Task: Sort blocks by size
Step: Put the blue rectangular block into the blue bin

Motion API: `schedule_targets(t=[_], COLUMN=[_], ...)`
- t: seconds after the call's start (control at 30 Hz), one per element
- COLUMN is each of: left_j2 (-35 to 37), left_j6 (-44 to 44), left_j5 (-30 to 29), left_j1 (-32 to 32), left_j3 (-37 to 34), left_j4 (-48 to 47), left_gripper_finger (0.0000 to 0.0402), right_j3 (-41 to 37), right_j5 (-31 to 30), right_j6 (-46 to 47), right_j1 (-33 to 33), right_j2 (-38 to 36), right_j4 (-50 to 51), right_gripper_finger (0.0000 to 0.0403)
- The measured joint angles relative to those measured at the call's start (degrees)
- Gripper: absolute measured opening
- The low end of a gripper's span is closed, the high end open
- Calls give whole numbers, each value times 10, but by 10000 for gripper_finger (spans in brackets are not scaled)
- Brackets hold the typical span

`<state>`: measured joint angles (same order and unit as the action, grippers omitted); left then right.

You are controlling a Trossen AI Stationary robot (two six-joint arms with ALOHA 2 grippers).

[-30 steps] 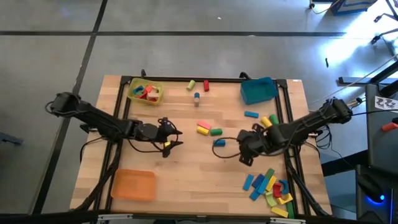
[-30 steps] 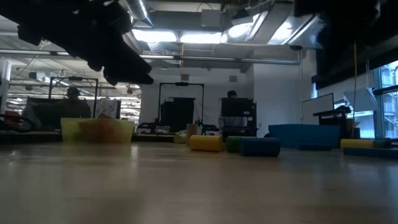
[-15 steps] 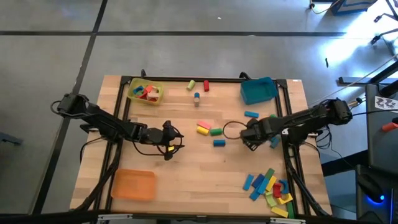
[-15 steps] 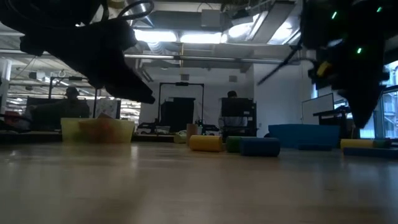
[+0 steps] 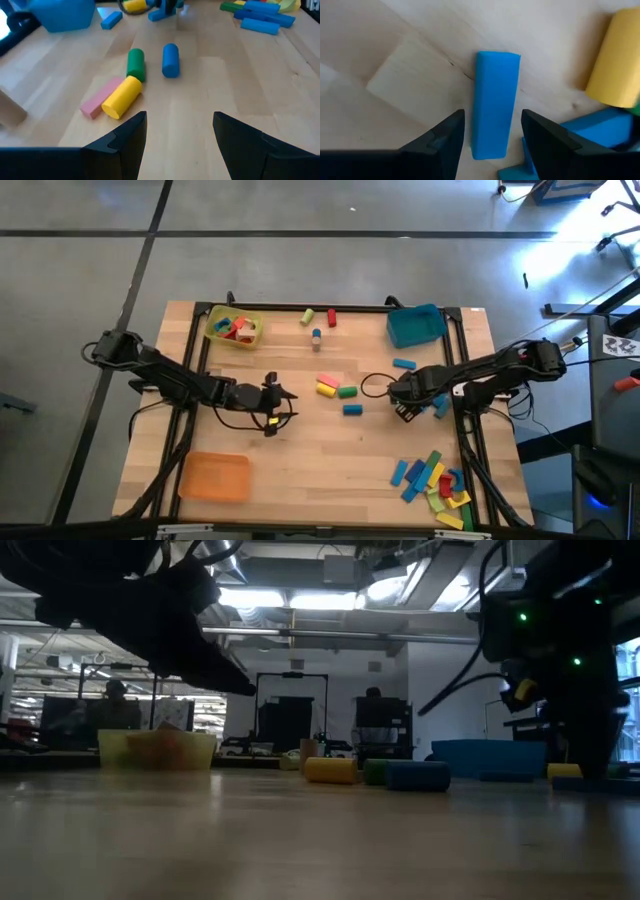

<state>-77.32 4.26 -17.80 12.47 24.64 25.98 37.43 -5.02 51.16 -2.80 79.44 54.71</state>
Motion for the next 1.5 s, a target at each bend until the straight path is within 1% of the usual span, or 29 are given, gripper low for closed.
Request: schedule_targets(t=[0.13, 0.27, 0.37, 0.47, 0.57, 0.73, 0.83, 0.9, 1.07, 1.23, 1.37, 1.5], left_j2=[0, 1, 1, 1, 1, 1, 1, 1, 1, 0, 1, 1], left_j6=[-36, -52, -75, -111, -126, -139, -142, -143, -147, -148, -148, -146], left_j5=[0, 10, 13, 12, 12, 12, 12, 12, 12, 12, 12, 12], left_j1=[-21, -35, -40, -40, -40, -40, -40, -40, -40, -40, -39, -39], left_j3=[0, 0, 0, 0, 0, 0, 0, 0, 0, 0, 0, 0], left_j4=[28, 21, 17, 17, 23, 21, 21, 20, 19, 17, 20, 20], left_gripper_finger=[211, 211, 211, 211, 211, 211, 211, 211, 211, 211, 211, 211], right_j3=[-28, -34, -34, -35, -35, -30, -12, 7, 56, 104, 148, 189], right_j5=[15, 20, 21, 20, 18, 18, 17, 5, -10, -52, -89, -115], right_j6=[1, -1, -1, -1, -1, -1, 0, -3, -34, -67, -100, -153], right_j1=[10, 15, 14, 13, 13, 13, 13, 13, 13, 15, 39, 81], right_j2=[-2, -2, -2, -2, -2, -1, 3, -1, -9, -15, -17, -23], right_j4=[-39, -51, -56, -60, -59, -55, -32, -8, 12, 46, 76, 75], right_gripper_finger=[198, 194, 173, 138, 109, 109, 120, 123, 110, 120, 121, 117])
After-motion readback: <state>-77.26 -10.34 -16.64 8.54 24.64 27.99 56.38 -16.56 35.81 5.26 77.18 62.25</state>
